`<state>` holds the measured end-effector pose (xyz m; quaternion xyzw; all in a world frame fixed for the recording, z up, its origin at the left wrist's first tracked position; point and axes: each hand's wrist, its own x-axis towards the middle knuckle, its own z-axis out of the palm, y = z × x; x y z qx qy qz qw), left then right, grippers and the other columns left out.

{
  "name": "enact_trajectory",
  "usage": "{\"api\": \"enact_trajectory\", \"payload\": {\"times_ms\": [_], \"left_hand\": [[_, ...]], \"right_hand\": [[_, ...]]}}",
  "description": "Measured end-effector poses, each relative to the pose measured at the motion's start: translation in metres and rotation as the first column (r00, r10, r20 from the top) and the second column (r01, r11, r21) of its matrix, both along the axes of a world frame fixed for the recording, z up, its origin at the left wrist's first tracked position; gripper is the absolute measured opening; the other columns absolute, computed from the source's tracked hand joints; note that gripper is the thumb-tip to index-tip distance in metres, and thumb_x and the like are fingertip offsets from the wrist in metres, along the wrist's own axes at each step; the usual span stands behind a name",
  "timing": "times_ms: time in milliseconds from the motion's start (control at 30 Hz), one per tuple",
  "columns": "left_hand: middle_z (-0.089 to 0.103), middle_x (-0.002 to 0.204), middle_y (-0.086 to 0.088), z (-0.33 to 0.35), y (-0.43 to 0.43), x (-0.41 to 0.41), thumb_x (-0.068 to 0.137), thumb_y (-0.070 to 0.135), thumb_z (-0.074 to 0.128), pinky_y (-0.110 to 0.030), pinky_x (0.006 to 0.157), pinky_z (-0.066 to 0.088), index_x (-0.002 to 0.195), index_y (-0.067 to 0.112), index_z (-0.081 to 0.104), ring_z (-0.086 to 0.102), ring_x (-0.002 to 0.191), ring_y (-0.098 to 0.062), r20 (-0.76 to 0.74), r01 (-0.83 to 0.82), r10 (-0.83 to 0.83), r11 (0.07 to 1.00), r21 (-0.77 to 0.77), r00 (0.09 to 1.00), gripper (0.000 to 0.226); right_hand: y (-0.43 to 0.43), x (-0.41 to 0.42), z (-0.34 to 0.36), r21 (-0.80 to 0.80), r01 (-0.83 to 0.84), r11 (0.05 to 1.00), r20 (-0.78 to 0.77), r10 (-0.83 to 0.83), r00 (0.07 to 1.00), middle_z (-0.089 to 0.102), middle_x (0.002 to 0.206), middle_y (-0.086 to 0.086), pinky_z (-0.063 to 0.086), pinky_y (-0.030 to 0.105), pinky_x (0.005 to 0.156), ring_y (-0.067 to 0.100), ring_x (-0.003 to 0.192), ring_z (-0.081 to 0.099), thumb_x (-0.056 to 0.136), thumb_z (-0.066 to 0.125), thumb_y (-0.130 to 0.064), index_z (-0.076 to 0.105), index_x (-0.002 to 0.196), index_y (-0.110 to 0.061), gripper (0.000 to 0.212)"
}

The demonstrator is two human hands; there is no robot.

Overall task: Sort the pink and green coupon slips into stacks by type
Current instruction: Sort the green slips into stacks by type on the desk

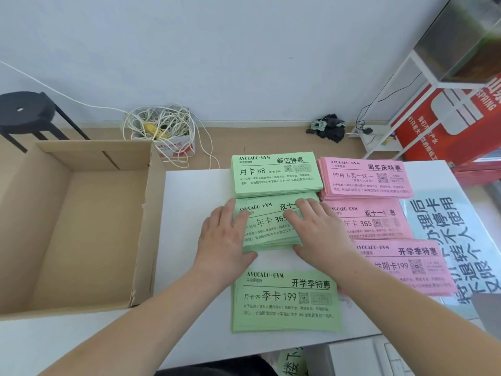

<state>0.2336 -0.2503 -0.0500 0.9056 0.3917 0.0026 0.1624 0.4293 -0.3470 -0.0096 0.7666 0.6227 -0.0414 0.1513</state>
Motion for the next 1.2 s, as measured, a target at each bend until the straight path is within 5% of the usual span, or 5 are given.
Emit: {"api": "enact_trajectory", "payload": {"times_ms": [200, 600, 833, 1000, 1200], "left_hand": [[0.021, 0.163, -0.003, 0.002, 0.005, -0.001, 0.087, 0.061, 0.064, -0.036, 0.116, 0.03, 0.161, 0.024, -0.004, 0.028, 0.143, -0.023, -0.032, -0.056, 0.052, 0.99, -0.127, 0.998, 0.107], [0.031, 0.16, 0.006, -0.004, 0.011, -0.003, 0.085, 0.055, 0.07, -0.033, 0.111, 0.036, 0.161, 0.025, 0.01, 0.032, 0.139, -0.019, 0.068, -0.041, 0.052, 0.987, -0.157, 0.996, 0.101], [0.028, 0.16, 0.003, -0.012, 0.003, -0.005, 0.085, 0.049, 0.07, -0.028, 0.115, 0.029, 0.161, 0.023, 0.011, 0.027, 0.138, -0.018, 0.137, -0.063, 0.098, 0.968, -0.241, 0.986, 0.1], [0.02, 0.165, 0.003, -0.008, 0.012, -0.003, 0.08, 0.044, 0.079, -0.031, 0.117, 0.027, 0.162, 0.024, 0.01, 0.024, 0.144, -0.02, 0.139, -0.054, 0.1, 0.952, -0.302, 0.985, 0.109], [0.023, 0.165, 0.005, -0.001, 0.018, 0.0, 0.079, 0.041, 0.082, -0.03, 0.116, 0.028, 0.162, 0.025, 0.015, 0.027, 0.145, -0.018, 0.144, -0.052, 0.106, 0.941, -0.335, 0.984, 0.107]], "right_hand": [[0.01, -0.004, 0.005, -0.077, -0.039, 0.996, -0.007, 0.039, 0.999, 0.048, 0.135, 0.006, 0.043, 0.045, 0.105, 0.03, 0.124, 0.049, 0.067, 0.081, -0.032, 0.052, 0.132, -0.027, 0.071], [0.024, -0.008, 0.006, -0.072, -0.076, 0.994, -0.057, 0.072, 0.996, 0.034, 0.146, 0.002, 0.039, 0.039, 0.108, 0.025, 0.133, 0.04, 0.08, 0.074, -0.035, 0.025, 0.149, -0.034, 0.084], [0.021, -0.014, -0.002, -0.059, -0.114, 0.992, -0.055, 0.111, 0.992, 0.045, 0.134, 0.003, 0.045, 0.04, 0.095, 0.027, 0.12, 0.05, 0.075, 0.073, -0.024, 0.038, 0.143, -0.029, 0.076], [0.023, -0.004, 0.006, -0.004, -0.023, 1.0, -0.135, 0.022, 0.991, 0.04, 0.14, -0.004, 0.043, 0.036, 0.102, 0.02, 0.127, 0.046, 0.079, 0.073, -0.063, 0.034, 0.147, -0.034, 0.084], [0.03, -0.003, 0.008, -0.021, 0.062, 0.998, -0.183, -0.065, 0.981, 0.043, 0.127, -0.008, 0.044, 0.034, 0.095, 0.016, 0.121, 0.046, 0.072, 0.076, -0.07, 0.039, 0.139, -0.035, 0.084]]}}
